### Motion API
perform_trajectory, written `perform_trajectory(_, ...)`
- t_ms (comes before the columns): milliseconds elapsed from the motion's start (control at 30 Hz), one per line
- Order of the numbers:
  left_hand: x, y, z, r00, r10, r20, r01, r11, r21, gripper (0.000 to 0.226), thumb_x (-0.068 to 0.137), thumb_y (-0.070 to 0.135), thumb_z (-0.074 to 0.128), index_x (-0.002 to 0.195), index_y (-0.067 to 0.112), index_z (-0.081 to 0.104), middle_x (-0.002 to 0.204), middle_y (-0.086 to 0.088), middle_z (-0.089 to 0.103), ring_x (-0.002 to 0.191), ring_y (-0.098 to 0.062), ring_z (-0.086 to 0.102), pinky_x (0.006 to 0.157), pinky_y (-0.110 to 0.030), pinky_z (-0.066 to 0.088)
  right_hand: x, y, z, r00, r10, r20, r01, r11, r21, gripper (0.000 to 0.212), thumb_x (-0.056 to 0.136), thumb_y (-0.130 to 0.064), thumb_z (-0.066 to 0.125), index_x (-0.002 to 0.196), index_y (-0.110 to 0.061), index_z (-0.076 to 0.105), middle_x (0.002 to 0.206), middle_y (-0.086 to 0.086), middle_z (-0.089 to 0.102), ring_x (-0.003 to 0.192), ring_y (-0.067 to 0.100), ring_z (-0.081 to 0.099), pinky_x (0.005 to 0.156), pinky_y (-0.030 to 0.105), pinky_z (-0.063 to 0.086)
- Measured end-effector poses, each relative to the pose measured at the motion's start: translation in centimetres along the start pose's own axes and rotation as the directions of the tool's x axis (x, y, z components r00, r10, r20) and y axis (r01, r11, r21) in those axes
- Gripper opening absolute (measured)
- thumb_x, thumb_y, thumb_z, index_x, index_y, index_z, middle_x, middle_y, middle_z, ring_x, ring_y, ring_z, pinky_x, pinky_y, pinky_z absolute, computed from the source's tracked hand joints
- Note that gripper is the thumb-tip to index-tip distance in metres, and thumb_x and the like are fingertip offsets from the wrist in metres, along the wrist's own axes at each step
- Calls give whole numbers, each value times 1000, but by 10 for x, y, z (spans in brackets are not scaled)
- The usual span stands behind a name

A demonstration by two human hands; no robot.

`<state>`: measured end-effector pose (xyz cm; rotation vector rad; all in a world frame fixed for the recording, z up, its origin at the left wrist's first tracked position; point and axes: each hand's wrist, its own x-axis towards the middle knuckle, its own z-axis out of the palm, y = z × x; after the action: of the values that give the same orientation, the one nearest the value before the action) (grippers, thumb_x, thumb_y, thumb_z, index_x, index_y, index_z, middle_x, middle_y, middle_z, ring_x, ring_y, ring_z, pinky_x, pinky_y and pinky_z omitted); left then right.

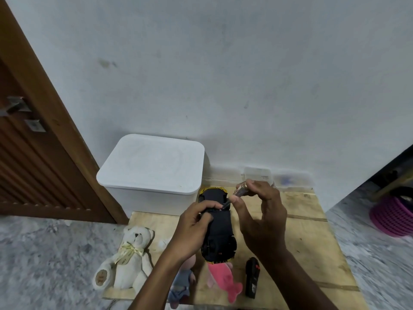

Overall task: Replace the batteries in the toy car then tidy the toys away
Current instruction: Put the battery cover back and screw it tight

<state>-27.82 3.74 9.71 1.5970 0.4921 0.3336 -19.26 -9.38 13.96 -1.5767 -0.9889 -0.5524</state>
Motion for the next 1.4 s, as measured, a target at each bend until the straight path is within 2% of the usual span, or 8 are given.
perform_trajectory(167,1,-2,-2,1000,-11,-5,11,1000,-14,54,93,-4,49,88,43,76,114,2,68,101,-11,66,78,-24,54,-3,0,-1,997,33,75,-40,993,107,40,88,0,63,123,-15,51,118,10,65,112,28,66,84,51,57)
perform_trajectory(367,3,-4,-3,1000,-2,-5,2,1000,-12,54,94,-5,49,89,41,76,115,2,69,100,-5,66,75,-18,53,-4,0,7,1000,-26,2,26,998,65,41,82,0,71,117,-12,53,102,10,69,97,18,70,76,37,59)
perform_trajectory(500,1,-5,-2,1000,-12,-4,11,1000,-19,49,93,-7,48,93,32,77,115,1,69,97,-1,65,74,-13,51,-5,3,5,1000,6,-14,-6,998,58,36,85,-5,70,117,-12,53,111,11,67,106,26,68,81,45,58)
perform_trajectory(733,1,-8,-4,1000,-23,-10,23,999,-32,53,93,-6,48,89,38,78,111,9,71,102,-9,67,84,-31,57,-4,6,1,999,23,-46,-23,1000,-11,36,84,-10,72,117,-14,56,98,11,70,83,20,71,68,40,60)
perform_trajectory(900,2,-11,-6,1000,-24,-18,24,1000,11,55,93,-5,49,88,42,76,113,7,70,106,-13,66,89,-40,56,-12,8,0,999,22,43,-27,994,109,42,87,-4,66,125,-19,55,117,12,67,109,27,68,85,49,58)
perform_trajectory(1000,2,-8,-5,1000,-19,-11,19,1000,13,56,93,-5,49,88,42,76,112,6,71,104,-12,66,85,-32,57,-13,7,2,995,26,92,-46,974,224,51,89,3,61,129,-28,52,114,16,68,105,31,70,80,55,59)
perform_trajectory(1167,0,-3,-2,1000,-15,-1,15,1000,-14,59,93,-7,48,85,44,77,112,4,71,100,-4,66,77,-17,54,-10,6,5,999,6,41,-13,985,173,46,80,8,72,117,-14,56,98,15,69,90,28,71,71,48,57)
perform_trajectory(1400,-2,-5,-2,1000,-30,-4,30,998,-47,48,93,-8,48,93,29,77,113,1,71,95,-5,67,72,-15,52,-5,6,0,997,1,77,-13,986,167,38,85,3,67,116,-12,53,109,13,69,103,29,70,79,51,58)
